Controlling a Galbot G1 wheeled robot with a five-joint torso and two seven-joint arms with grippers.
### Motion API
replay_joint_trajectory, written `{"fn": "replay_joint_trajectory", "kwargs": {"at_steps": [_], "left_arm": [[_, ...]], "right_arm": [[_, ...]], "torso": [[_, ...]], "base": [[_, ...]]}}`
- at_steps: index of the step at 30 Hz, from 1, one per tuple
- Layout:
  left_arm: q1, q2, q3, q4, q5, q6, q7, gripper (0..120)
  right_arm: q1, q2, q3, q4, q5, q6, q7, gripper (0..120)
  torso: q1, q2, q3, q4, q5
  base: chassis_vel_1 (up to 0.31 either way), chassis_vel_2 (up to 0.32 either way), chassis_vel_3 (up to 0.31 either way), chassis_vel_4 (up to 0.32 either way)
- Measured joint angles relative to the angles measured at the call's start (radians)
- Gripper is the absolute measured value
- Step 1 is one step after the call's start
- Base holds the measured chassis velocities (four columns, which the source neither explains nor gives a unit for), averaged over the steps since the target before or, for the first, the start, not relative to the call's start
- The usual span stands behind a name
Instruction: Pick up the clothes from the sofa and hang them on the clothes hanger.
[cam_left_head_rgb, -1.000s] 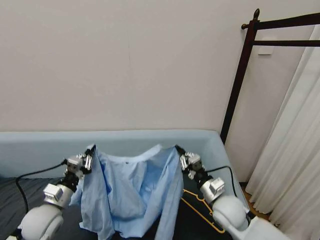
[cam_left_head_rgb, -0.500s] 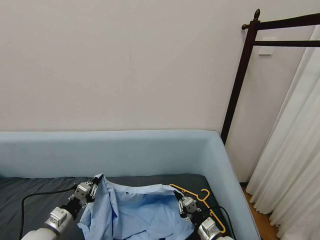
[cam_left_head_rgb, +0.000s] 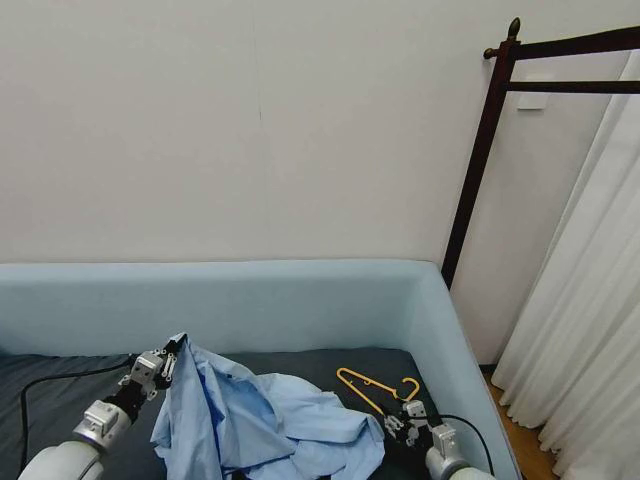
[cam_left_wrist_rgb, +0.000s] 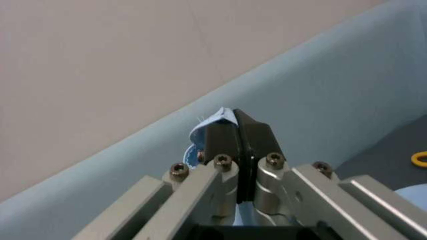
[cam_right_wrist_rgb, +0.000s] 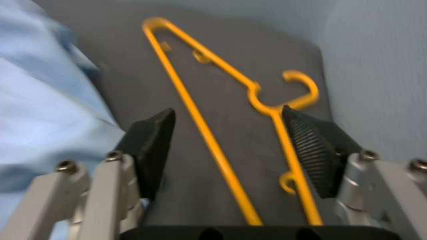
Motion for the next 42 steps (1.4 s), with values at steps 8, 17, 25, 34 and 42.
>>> {"fn": "replay_joint_trajectory", "kwargs": {"at_steps": [8, 17, 25, 34, 42], "left_arm": [[-0.02, -0.013, 0.021, 0.004, 0.001, -0.005, -0.001, 0], [-0.005, -0.021, 0.029, -0.007, 0.005, -0.012, 0.0, 0], [-0.007, -0.014, 0.029, -0.003, 0.005, -0.017, -0.001, 0], [-0.03, -0.021, 0.043, 0.014, 0.007, -0.018, -0.003, 0], [-0.029, -0.02, 0.042, 0.005, 0.007, -0.016, -0.018, 0]], "right_arm": [[0.138, 0.073, 0.01, -0.224, -0.08, -0.052, -0.142, 95], [0.27, 0.181, 0.117, -0.5, -0.206, -0.016, -0.319, 100], [0.326, 0.252, 0.246, -0.726, -0.305, -0.004, -0.425, 98], [0.32, 0.25, 0.257, -0.738, -0.346, -0.005, -0.467, 74], [0.313, 0.263, 0.268, -0.754, -0.397, -0.005, -0.467, 43]], "torso": [[0.0, 0.0, 0.0, 0.0002, 0.0001], [0.0, 0.0, 0.0, 0.0004, -0.0001], [0.0, 0.0, 0.0, 0.0002, 0.0002], [0.0, 0.0, 0.0, 0.0001, -0.0001], [0.0, 0.0, 0.0, 0.0005, 0.0002]], "base": [[0.0, 0.0, 0.0, 0.0], [0.0, 0.0, 0.0, 0.0], [0.0, 0.0, 0.0, 0.0], [0.0, 0.0, 0.0, 0.0], [0.0, 0.0, 0.0, 0.0]]}}
